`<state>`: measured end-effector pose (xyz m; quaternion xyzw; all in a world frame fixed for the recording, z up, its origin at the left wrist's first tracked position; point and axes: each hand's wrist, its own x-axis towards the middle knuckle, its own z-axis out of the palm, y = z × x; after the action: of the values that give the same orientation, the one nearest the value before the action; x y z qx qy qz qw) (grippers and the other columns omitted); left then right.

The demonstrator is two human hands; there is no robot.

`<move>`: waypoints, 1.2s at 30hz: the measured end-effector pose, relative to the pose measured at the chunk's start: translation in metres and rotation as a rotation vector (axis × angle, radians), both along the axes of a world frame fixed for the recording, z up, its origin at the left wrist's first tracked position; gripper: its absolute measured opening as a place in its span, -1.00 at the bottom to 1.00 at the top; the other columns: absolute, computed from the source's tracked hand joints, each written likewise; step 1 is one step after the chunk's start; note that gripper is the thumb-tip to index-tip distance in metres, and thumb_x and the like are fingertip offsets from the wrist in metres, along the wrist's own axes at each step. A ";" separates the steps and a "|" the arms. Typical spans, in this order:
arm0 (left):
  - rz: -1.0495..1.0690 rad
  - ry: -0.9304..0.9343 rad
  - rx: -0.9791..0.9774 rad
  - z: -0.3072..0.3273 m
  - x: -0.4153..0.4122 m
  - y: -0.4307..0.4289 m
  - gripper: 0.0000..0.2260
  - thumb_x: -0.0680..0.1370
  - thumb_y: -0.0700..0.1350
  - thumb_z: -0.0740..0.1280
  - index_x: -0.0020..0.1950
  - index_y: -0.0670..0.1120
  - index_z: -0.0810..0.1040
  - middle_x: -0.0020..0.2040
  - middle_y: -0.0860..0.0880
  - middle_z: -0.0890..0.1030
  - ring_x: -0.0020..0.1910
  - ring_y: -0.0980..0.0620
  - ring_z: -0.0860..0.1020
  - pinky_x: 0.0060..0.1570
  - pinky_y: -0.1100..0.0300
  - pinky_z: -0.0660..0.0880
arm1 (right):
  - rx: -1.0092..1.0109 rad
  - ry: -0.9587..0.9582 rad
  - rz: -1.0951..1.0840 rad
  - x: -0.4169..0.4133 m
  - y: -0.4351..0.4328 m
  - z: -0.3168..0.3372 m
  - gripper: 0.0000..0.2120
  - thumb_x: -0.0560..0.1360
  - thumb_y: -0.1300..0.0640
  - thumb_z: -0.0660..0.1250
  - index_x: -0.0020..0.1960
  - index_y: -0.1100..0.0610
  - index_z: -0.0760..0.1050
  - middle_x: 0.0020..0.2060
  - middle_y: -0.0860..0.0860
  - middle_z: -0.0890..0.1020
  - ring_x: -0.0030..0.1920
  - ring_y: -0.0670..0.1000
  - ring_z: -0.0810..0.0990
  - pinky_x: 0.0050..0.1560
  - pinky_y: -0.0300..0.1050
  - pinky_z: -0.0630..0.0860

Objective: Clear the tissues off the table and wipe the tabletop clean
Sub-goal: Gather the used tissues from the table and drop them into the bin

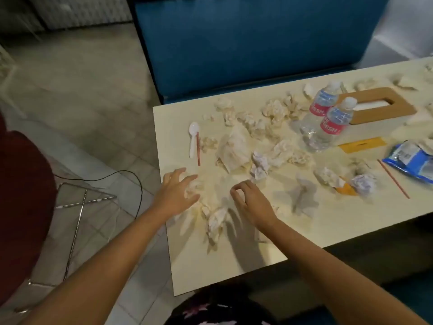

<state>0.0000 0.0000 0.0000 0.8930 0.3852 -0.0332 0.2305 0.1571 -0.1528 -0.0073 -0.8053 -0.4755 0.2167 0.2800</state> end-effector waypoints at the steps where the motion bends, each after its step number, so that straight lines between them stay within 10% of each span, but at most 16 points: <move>1: -0.016 0.045 0.002 -0.002 0.000 -0.003 -0.50 0.52 0.14 0.27 0.44 0.13 0.25 0.49 0.04 0.08 0.46 -0.02 0.02 0.36 0.06 0.23 | -0.021 -0.004 0.015 -0.001 0.000 -0.001 -0.71 0.60 0.02 0.13 0.17 0.17 0.47 0.14 0.05 0.49 0.16 0.01 0.45 0.04 -0.26 0.29; 7: -0.179 0.202 0.123 -0.021 -0.003 -0.009 -0.54 0.56 0.07 0.23 0.45 0.09 0.27 0.42 -0.01 0.26 0.37 -0.04 0.21 0.24 0.16 0.28 | -0.095 0.020 0.121 -0.013 -0.001 0.005 -0.64 0.58 -0.06 0.16 0.26 0.14 0.42 0.22 0.02 0.45 0.16 -0.02 0.45 0.01 -0.23 0.33; 13: -0.119 0.017 0.107 -0.031 -0.013 -0.005 -0.70 0.56 -0.04 0.27 0.27 -0.10 0.51 0.21 -0.09 0.45 0.19 -0.09 0.39 0.12 0.20 0.32 | -0.131 -0.001 0.191 -0.026 -0.013 0.015 -0.55 0.52 -0.13 0.25 0.30 0.09 0.37 0.23 -0.02 0.41 -0.02 -0.10 0.43 -0.09 -0.28 0.25; 17: -0.038 -0.141 0.063 -0.029 -0.014 0.004 -0.76 0.50 -0.12 0.38 0.11 -0.21 0.59 0.05 -0.17 0.52 0.06 -0.18 0.48 0.09 0.03 0.42 | -0.170 -0.101 0.300 -0.034 -0.013 0.015 -0.40 0.43 -0.20 0.33 0.38 0.01 0.31 0.30 -0.01 0.36 0.25 -0.01 0.37 0.13 -0.22 0.31; 22: -0.031 -0.245 0.004 -0.015 -0.013 0.008 -0.70 0.51 -0.11 0.37 0.24 -0.06 0.55 0.04 -0.11 0.51 0.03 -0.08 0.49 0.05 0.21 0.38 | -0.305 -0.188 0.320 -0.043 -0.006 -0.002 -0.54 0.44 -0.12 0.35 0.30 -0.03 0.43 0.24 0.01 0.41 0.21 0.05 0.40 0.10 -0.09 0.42; 27: 0.020 -0.250 -0.019 0.000 -0.002 0.018 -0.69 0.52 -0.04 0.35 0.18 -0.18 0.57 0.10 -0.09 0.52 0.08 -0.06 0.50 0.05 0.16 0.40 | -0.199 -0.038 0.198 -0.032 0.006 -0.003 -0.79 0.47 0.20 0.34 0.09 0.19 0.56 0.03 0.14 0.53 0.04 0.14 0.52 0.03 -0.10 0.41; 36: -0.135 -0.477 -0.036 0.035 0.060 -0.005 -0.74 0.47 -0.08 0.41 0.07 -0.21 0.60 -0.01 -0.08 0.55 -0.12 0.05 0.46 -0.11 0.37 0.25 | 0.204 -0.012 -0.354 0.017 -0.022 0.043 -0.77 0.44 0.21 0.37 0.09 0.18 0.57 -0.12 0.05 0.55 -0.25 -0.11 0.41 -0.22 -0.37 0.28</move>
<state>0.0597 -0.0047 0.0353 0.8950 0.2589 0.1562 0.3280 0.1741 -0.1746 0.0362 -0.8451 -0.3475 0.1101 0.3909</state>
